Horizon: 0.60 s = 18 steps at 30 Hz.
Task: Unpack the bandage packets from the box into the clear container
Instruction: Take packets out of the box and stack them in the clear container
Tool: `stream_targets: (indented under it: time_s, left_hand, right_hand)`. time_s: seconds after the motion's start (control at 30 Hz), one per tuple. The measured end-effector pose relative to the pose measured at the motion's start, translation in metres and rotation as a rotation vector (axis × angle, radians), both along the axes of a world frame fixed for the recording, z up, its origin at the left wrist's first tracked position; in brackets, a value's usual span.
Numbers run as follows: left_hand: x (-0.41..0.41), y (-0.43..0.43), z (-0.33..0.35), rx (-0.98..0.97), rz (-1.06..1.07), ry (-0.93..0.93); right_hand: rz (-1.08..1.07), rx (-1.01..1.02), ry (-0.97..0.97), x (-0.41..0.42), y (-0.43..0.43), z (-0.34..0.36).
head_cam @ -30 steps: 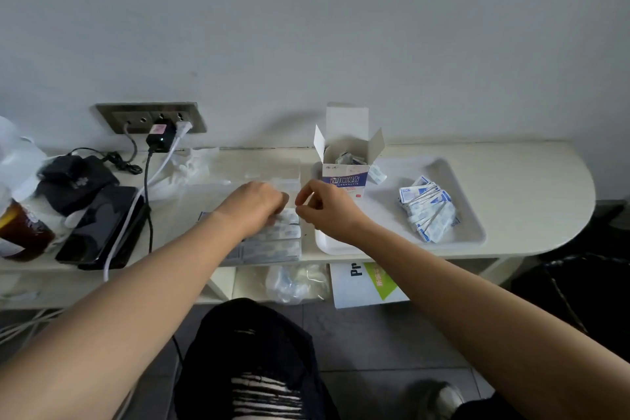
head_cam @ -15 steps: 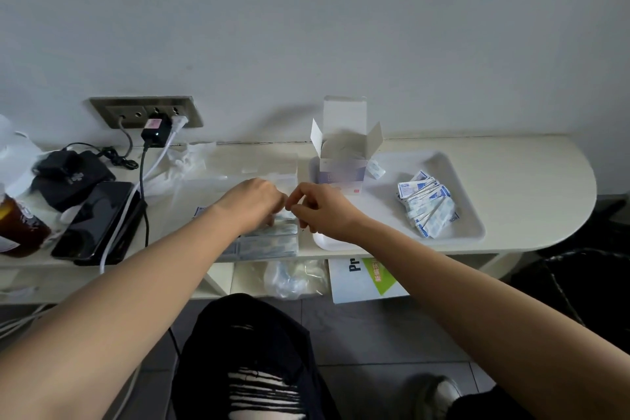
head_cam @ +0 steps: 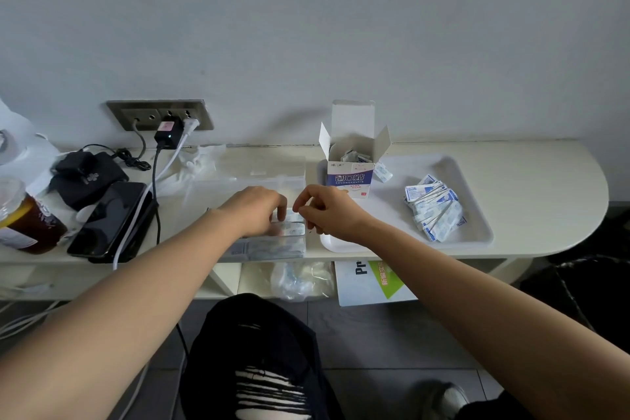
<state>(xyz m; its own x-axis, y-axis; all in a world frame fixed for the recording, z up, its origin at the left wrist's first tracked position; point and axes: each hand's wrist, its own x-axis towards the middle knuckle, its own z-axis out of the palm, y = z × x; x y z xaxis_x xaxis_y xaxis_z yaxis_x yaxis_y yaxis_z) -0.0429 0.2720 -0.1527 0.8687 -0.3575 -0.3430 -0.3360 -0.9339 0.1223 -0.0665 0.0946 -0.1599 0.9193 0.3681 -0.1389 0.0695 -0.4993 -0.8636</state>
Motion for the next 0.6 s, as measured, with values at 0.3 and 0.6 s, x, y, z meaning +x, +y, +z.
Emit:
stream_targets:
  time_s: [0.3,0.6]
  left_hand:
    - [-0.003,-0.001,0.01,-0.047,0.109,-0.046]
    - [-0.023,-0.086,0.038,-0.513,-0.004,-0.492]
  right_hand:
    - [0.013,0.092,0.003,0.0,-0.007,-0.002]
    - [-0.262,0.022,-0.165,0.006,-0.095,-0.003]
